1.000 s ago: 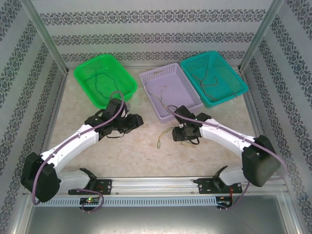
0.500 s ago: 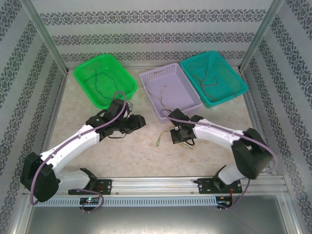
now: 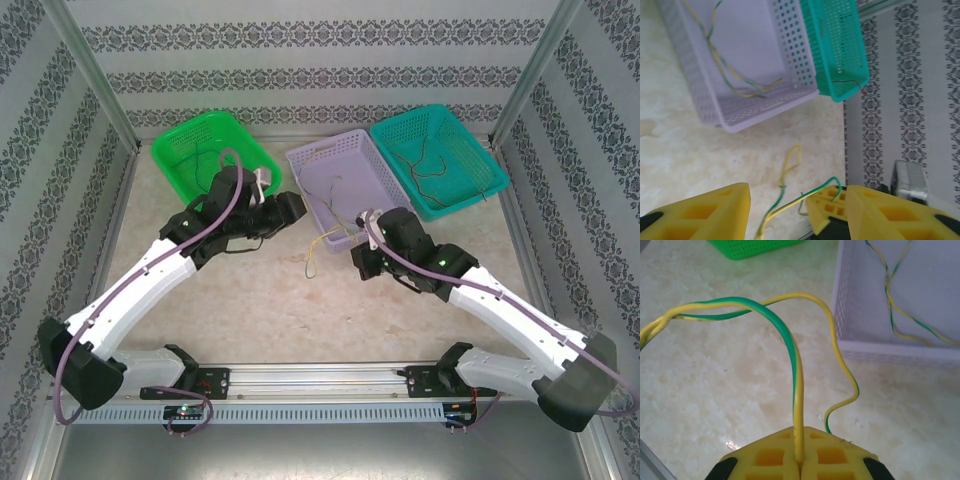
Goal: Untangle the cables
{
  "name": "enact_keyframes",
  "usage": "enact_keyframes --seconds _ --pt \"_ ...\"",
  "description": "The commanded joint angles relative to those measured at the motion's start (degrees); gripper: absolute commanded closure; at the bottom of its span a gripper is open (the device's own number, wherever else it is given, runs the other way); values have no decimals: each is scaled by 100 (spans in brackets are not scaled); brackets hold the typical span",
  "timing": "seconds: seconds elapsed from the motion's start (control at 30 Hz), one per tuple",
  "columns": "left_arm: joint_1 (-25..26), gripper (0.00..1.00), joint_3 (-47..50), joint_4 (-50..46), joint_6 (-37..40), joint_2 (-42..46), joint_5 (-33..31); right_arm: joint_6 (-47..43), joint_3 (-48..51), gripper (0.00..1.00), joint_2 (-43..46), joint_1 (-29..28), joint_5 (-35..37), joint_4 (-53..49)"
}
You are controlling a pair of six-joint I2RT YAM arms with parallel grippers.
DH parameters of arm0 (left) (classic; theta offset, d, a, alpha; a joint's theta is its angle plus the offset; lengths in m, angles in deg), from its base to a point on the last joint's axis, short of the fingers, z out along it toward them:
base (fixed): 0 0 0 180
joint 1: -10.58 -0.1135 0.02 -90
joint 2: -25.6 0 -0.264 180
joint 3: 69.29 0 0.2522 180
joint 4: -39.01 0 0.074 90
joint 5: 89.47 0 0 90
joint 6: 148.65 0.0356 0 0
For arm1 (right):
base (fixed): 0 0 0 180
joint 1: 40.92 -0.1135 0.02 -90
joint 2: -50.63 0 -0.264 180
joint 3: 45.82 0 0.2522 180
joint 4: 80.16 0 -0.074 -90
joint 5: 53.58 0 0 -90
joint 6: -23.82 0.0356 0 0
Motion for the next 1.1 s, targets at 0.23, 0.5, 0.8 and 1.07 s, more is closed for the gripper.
enact_keyframes --seconds 0.23,0.5,0.8,1.07 --pt "-69 48 -209 -809 699 -805 838 -643 -266 100 -54 77 -989 227" --pt "-93 51 -214 -470 1031 -1212 1575 -863 -202 100 -39 -76 -1252 166" --pt "-155 74 -168 -508 1272 -1403 1878 -920 -209 100 -46 -64 -1458 137" --pt "-298 100 -323 -354 1092 -1068 1497 -808 -131 100 -115 -49 -1692 48"
